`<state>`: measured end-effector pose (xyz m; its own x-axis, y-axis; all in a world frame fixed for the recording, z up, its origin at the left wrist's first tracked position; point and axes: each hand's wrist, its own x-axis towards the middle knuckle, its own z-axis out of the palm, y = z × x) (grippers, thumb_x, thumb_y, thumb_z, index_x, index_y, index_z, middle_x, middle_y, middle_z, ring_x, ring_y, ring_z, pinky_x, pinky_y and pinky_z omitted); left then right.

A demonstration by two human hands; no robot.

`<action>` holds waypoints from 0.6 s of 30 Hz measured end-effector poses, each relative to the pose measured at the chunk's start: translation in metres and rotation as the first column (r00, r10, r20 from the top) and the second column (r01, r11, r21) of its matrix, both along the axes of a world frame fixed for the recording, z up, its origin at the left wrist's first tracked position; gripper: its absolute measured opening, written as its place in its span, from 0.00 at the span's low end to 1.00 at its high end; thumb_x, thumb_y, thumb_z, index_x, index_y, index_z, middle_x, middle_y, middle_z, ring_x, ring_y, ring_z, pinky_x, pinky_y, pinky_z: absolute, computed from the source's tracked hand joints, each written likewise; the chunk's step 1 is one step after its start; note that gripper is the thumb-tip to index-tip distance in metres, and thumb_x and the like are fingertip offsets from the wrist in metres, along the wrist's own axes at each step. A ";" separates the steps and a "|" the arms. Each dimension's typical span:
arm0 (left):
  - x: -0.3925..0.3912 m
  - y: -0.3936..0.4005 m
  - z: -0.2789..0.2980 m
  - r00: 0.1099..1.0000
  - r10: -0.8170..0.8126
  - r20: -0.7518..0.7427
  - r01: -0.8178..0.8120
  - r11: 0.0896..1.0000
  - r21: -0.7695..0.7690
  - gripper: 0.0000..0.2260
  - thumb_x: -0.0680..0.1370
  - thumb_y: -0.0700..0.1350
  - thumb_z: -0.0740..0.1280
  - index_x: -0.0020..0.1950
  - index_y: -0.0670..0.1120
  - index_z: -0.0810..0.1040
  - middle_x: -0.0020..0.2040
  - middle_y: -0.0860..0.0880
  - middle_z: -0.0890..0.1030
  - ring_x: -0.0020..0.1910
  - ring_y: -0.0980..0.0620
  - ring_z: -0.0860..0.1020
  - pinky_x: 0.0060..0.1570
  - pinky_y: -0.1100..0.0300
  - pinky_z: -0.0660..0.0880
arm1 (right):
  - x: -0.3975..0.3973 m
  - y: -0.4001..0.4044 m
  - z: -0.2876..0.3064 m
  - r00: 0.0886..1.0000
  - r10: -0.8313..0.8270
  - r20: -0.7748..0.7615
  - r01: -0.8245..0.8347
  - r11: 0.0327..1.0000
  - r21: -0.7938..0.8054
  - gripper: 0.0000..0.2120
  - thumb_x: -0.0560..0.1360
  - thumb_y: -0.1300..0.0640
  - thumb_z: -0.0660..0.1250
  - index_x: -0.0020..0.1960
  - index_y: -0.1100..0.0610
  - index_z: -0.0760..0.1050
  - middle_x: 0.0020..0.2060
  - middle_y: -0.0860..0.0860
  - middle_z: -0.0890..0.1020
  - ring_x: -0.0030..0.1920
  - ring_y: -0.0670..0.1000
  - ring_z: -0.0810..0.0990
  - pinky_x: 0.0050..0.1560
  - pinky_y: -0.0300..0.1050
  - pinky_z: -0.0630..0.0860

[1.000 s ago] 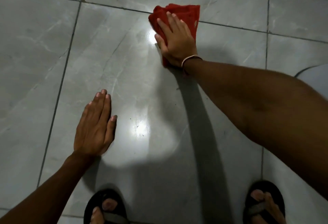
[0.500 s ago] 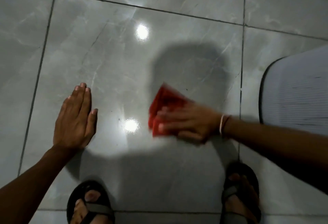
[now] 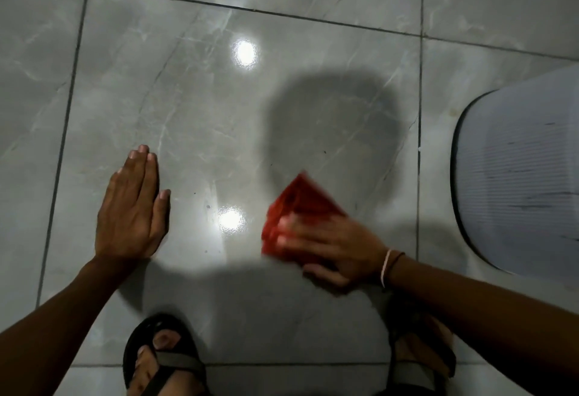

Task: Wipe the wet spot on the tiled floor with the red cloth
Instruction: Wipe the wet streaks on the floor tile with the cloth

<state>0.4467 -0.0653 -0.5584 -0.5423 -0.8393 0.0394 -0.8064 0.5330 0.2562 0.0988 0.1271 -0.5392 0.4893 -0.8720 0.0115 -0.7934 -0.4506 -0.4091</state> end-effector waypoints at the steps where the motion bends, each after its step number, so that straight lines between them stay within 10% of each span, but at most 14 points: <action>1: 0.002 0.000 0.000 1.000 0.003 0.002 -0.003 1.000 0.001 0.28 0.85 0.49 0.52 0.84 0.39 0.55 0.85 0.40 0.57 0.85 0.44 0.54 0.83 0.44 0.55 | -0.007 -0.011 -0.002 0.964 -0.267 -0.001 0.267 0.963 -0.025 0.27 0.83 0.46 0.62 0.80 0.50 0.66 0.81 0.53 0.67 0.79 0.52 0.68 0.75 0.45 0.69; 4: 0.002 0.001 0.000 1.000 0.012 0.014 -0.013 1.000 0.011 0.28 0.86 0.49 0.52 0.84 0.40 0.54 0.85 0.40 0.57 0.85 0.44 0.54 0.82 0.46 0.53 | -0.012 -0.034 -0.003 0.459 -0.888 0.007 0.888 0.460 0.016 0.30 0.83 0.41 0.55 0.82 0.51 0.61 0.83 0.55 0.63 0.84 0.54 0.60 0.83 0.61 0.62; 5: 0.001 0.001 0.001 1.000 0.013 0.015 -0.013 1.000 0.013 0.28 0.86 0.49 0.52 0.84 0.40 0.55 0.85 0.41 0.57 0.85 0.44 0.54 0.82 0.47 0.53 | -0.006 -0.033 -0.005 0.449 -0.894 -0.012 0.893 0.448 0.032 0.31 0.83 0.39 0.55 0.83 0.51 0.60 0.84 0.55 0.61 0.85 0.54 0.57 0.85 0.62 0.57; 8: -0.001 0.000 0.001 1.000 0.012 0.008 -0.012 1.000 0.015 0.28 0.86 0.49 0.52 0.84 0.39 0.55 0.85 0.40 0.57 0.85 0.44 0.54 0.82 0.46 0.53 | 0.011 -0.007 -0.006 0.960 -0.279 -0.036 0.280 0.960 0.013 0.32 0.83 0.39 0.60 0.82 0.53 0.62 0.83 0.57 0.63 0.84 0.55 0.58 0.85 0.59 0.60; 10: -0.003 -0.001 0.000 1.000 -0.006 -0.013 0.006 1.000 0.002 0.28 0.86 0.49 0.52 0.84 0.39 0.55 0.85 0.40 0.57 0.85 0.44 0.54 0.83 0.44 0.55 | -0.011 -0.011 0.000 0.990 0.134 -0.034 -0.134 0.991 -0.013 0.29 0.82 0.44 0.65 0.79 0.55 0.68 0.80 0.58 0.68 0.82 0.57 0.64 0.83 0.53 0.64; 12: 0.000 -0.002 -0.001 1.000 0.004 -0.009 -0.004 1.000 -0.005 0.28 0.86 0.49 0.52 0.84 0.39 0.55 0.85 0.40 0.57 0.85 0.44 0.54 0.82 0.43 0.56 | -0.027 -0.032 0.000 0.996 -0.089 -0.020 0.088 0.995 -0.045 0.27 0.81 0.48 0.66 0.78 0.55 0.70 0.79 0.57 0.70 0.80 0.54 0.68 0.79 0.48 0.68; 14: 0.003 -0.002 0.000 1.000 0.014 -0.011 -0.014 1.000 -0.005 0.28 0.86 0.49 0.52 0.84 0.40 0.55 0.85 0.41 0.57 0.85 0.44 0.54 0.82 0.45 0.55 | -0.021 -0.048 0.003 0.720 -0.693 0.012 0.693 0.721 0.002 0.29 0.82 0.45 0.62 0.80 0.53 0.65 0.81 0.56 0.67 0.82 0.53 0.63 0.82 0.53 0.65; 16: 0.001 -0.003 0.002 1.000 0.012 -0.009 -0.012 1.000 0.006 0.28 0.86 0.49 0.52 0.84 0.40 0.55 0.85 0.41 0.57 0.85 0.45 0.55 0.82 0.47 0.54 | 0.001 -0.047 0.001 0.504 -0.863 0.034 0.860 0.505 0.071 0.31 0.83 0.41 0.58 0.83 0.52 0.59 0.83 0.55 0.61 0.85 0.53 0.56 0.87 0.55 0.54; 18: 0.001 -0.003 0.004 1.000 0.022 -0.005 -0.022 1.000 0.001 0.28 0.85 0.48 0.53 0.84 0.39 0.56 0.84 0.40 0.58 0.84 0.44 0.56 0.82 0.46 0.55 | 0.010 -0.025 -0.005 0.787 -0.617 -0.021 0.617 0.786 0.041 0.33 0.84 0.38 0.56 0.83 0.51 0.57 0.84 0.55 0.59 0.86 0.53 0.54 0.87 0.55 0.52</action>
<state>0.4479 -0.0681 -0.5546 -0.5235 -0.8510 0.0416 -0.8166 0.5151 0.2606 0.1083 0.1022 -0.5438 -0.1530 -0.9876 -0.0343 -0.8990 0.1535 -0.4101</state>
